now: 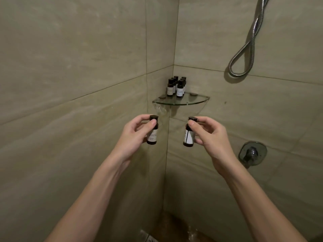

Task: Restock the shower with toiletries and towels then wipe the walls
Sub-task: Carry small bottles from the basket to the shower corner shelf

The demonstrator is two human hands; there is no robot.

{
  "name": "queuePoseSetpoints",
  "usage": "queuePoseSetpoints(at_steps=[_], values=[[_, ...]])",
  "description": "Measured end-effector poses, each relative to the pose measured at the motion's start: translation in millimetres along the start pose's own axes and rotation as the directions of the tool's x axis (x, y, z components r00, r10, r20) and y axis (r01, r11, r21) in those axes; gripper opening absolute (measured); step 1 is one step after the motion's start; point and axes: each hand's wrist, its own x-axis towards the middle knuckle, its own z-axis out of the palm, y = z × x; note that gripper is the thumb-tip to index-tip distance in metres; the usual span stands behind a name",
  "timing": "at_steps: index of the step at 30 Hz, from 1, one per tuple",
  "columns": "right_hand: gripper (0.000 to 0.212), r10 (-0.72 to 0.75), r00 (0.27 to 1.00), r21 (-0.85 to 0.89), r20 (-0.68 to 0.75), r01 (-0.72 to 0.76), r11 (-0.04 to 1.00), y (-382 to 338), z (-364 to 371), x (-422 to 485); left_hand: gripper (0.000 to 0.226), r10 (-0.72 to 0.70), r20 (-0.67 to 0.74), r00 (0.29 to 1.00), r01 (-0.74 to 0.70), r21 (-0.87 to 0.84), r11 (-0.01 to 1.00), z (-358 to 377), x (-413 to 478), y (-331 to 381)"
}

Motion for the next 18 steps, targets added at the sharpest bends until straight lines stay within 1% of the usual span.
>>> queuePoseSetpoints(at_steps=[4,8,11,14,16,18], values=[[0.013,-0.052,0.998,-0.007,0.02,0.052,0.999,17,-3,71,0.021,0.049,-0.037,0.998,-0.048,0.015,0.999,23,65,-4],[0.023,-0.097,0.994,-0.011,0.045,0.098,0.995,27,-2,139,0.017,0.099,-0.077,0.992,-0.096,0.042,0.995,43,124,-9],[0.022,-0.139,0.989,-0.037,0.054,0.141,0.989,31,-1,183,0.013,0.143,-0.118,0.983,-0.135,0.075,0.988,52,163,-12],[0.015,-0.172,0.983,-0.041,0.067,0.175,0.984,38,3,215,0.017,0.186,-0.15,0.971,-0.171,0.11,0.979,59,192,-18],[0.015,-0.207,0.976,-0.082,0.068,0.212,0.974,43,6,229,0.023,0.208,-0.161,0.965,-0.186,0.14,0.973,64,206,-22],[0.016,-0.244,0.968,-0.129,0.064,0.251,0.959,47,10,239,0.024,0.224,-0.164,0.961,-0.198,0.163,0.967,68,216,-26]])
